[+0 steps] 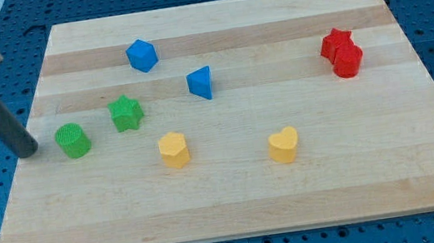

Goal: Move the green circle closer to the yellow hexagon

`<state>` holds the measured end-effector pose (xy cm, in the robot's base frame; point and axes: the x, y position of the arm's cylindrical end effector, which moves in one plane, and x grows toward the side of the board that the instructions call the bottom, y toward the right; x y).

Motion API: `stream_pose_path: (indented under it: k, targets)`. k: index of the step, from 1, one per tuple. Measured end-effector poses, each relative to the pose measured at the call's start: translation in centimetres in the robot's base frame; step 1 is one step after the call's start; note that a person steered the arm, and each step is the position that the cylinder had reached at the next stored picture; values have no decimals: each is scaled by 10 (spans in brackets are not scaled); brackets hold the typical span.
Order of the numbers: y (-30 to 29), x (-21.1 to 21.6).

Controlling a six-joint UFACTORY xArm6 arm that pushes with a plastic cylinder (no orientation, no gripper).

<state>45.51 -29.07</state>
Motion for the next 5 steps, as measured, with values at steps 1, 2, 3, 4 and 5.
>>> stream_pose_path:
  k: [1,2,3,4,5]
  targets:
    - [18,-14]
    - [45,6]
    - [73,31]
    - [72,19]
    - [68,-6]
